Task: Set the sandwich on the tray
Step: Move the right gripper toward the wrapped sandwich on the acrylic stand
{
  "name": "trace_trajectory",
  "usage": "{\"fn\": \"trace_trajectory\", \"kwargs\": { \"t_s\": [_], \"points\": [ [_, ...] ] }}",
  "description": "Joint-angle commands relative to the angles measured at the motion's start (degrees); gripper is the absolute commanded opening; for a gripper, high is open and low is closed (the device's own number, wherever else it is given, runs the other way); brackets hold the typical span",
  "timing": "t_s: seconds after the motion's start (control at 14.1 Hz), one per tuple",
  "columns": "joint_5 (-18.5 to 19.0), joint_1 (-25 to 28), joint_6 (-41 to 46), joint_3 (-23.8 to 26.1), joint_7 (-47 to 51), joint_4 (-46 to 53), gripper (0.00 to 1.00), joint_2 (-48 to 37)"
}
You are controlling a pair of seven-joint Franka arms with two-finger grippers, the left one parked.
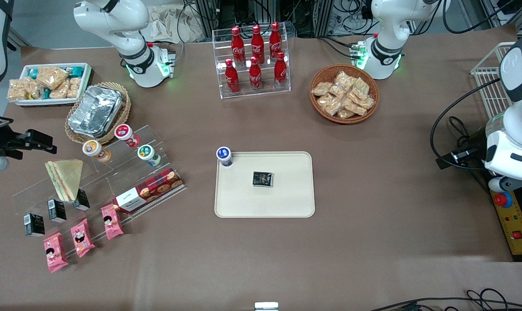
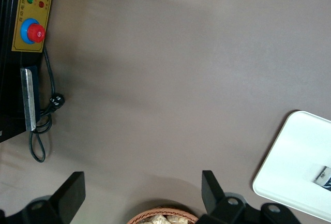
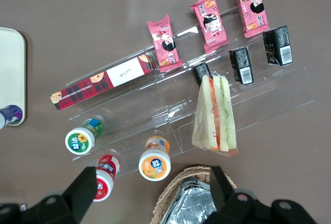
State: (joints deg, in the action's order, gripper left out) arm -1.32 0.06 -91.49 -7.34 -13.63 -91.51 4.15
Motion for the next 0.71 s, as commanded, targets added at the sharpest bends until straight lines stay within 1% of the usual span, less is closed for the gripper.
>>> {"fn": "trace_trajectory", "kwargs": {
  "t_s": [0.0, 0.21, 0.35, 0.49, 0.64],
  "points": [
    [0.7, -0.5, 0.17, 0.4, 0.63, 1.51, 0.97, 0.77],
    [0.61, -0.59, 0.17, 0.31, 0.63, 1.51, 0.97, 0.77],
    [0.09, -1.99, -0.53, -0.22, 0.63, 0.55, 0.97, 0.86],
    [0.09, -2.17, -0.62, -0.65, 0.45, -0.16, 0.97, 0.59],
    [0.26, -4.36, -1.66, -0.57, -0.51, -1.91, 0.97, 0.33]
  ]
}}
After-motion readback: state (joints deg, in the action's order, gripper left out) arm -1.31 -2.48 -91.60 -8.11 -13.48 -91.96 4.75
